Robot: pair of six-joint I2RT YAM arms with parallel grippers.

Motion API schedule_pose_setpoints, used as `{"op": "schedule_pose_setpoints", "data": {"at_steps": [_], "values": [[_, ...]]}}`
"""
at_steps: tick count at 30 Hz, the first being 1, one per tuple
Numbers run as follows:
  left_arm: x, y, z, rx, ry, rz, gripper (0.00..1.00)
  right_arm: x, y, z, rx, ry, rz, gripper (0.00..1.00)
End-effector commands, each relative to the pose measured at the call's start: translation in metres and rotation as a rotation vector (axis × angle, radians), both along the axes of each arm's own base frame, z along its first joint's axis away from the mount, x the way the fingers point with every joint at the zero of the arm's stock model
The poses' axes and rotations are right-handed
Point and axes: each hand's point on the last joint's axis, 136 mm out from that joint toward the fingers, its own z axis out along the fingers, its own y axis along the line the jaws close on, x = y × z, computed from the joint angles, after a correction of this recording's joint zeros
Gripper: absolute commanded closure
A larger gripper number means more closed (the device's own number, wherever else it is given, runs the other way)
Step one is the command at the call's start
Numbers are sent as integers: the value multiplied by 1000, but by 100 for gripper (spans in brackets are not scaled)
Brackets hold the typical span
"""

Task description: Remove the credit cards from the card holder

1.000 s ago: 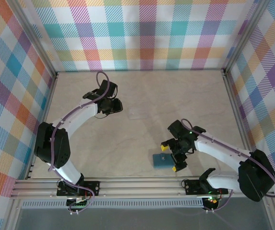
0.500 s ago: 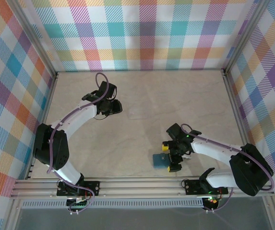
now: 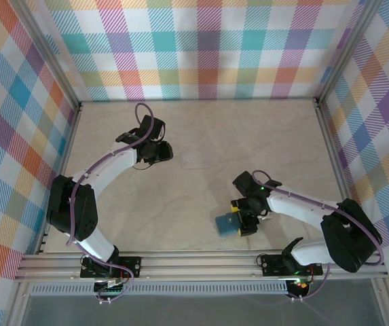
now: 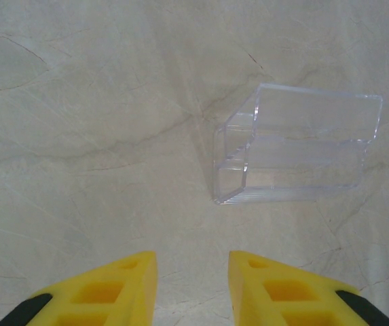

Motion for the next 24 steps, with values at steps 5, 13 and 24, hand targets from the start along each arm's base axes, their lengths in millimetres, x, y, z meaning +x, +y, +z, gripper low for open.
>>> {"op": "schedule_pose_setpoints", "data": {"at_steps": [5,13,24], "values": [[-5,6,4,9,3,-8,66,39,33,11,4,-116,461,26],[-12,7,0,18,26,-36,66,84,93,20,117,-224,1066,38],[-40,13,-25,23,107,-53,65,101,108,10,140,-139,1462,37]]}}
